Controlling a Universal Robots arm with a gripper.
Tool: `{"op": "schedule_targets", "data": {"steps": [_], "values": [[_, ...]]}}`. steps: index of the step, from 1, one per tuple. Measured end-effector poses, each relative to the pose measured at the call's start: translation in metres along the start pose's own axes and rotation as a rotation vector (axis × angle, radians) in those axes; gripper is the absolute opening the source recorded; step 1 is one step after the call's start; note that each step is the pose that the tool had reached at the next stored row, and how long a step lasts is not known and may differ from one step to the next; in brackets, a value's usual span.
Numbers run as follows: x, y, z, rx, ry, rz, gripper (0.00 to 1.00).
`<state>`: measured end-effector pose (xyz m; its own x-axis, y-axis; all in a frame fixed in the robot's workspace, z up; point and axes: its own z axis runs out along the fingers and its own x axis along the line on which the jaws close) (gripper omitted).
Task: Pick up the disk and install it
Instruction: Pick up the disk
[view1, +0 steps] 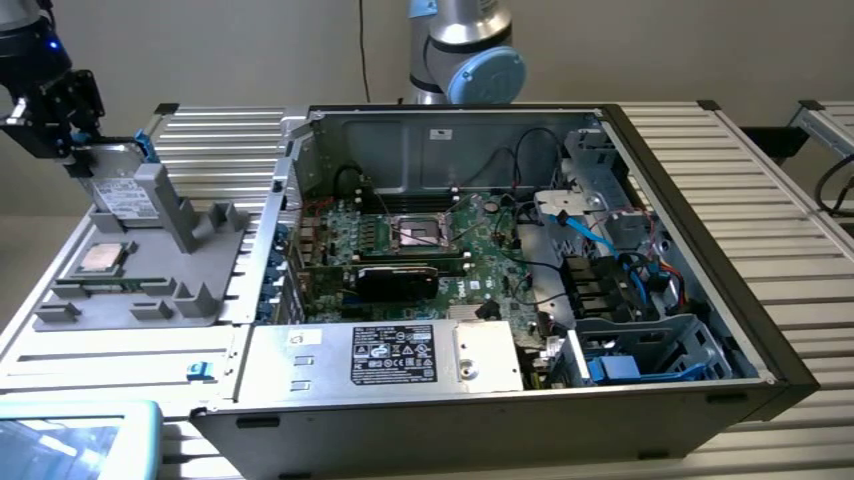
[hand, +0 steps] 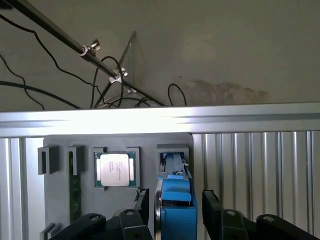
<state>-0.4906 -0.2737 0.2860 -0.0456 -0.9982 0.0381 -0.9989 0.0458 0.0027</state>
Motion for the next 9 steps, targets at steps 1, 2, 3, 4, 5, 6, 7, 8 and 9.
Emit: {"op": "schedule_targets", "data": {"steps": [1, 2, 3, 4, 5, 6, 7, 8, 9], "values": [[0.0001, -0.0002, 0.0002, -0.0001, -0.0014, 0.0, 0.55], [0.0001, -0.0003, 0.0005, 0.0001, -0.0029, 0.0, 0.55], [0.0003, -0.0004, 0.0008, 0.0001, -0.004, 0.0, 0.55], [0.0007, -0.0004, 0.0013, 0.0001, -0.005, 0.0, 0.55], [0.001, -0.0005, 0.0017, -0.0001, -0.0058, 0.0, 0.55], [0.0013, -0.0005, 0.0021, -0.0001, -0.0066, 0.0, 0.55], [0.0014, -0.0008, 0.0024, -0.0002, -0.0074, 0.0, 0.55], [0.0014, -0.0012, 0.0027, -0.0002, -0.0079, 0.0, 0.55], [0.0013, -0.0014, 0.003, -0.0003, -0.0082, 0.0, 0.55]]}}
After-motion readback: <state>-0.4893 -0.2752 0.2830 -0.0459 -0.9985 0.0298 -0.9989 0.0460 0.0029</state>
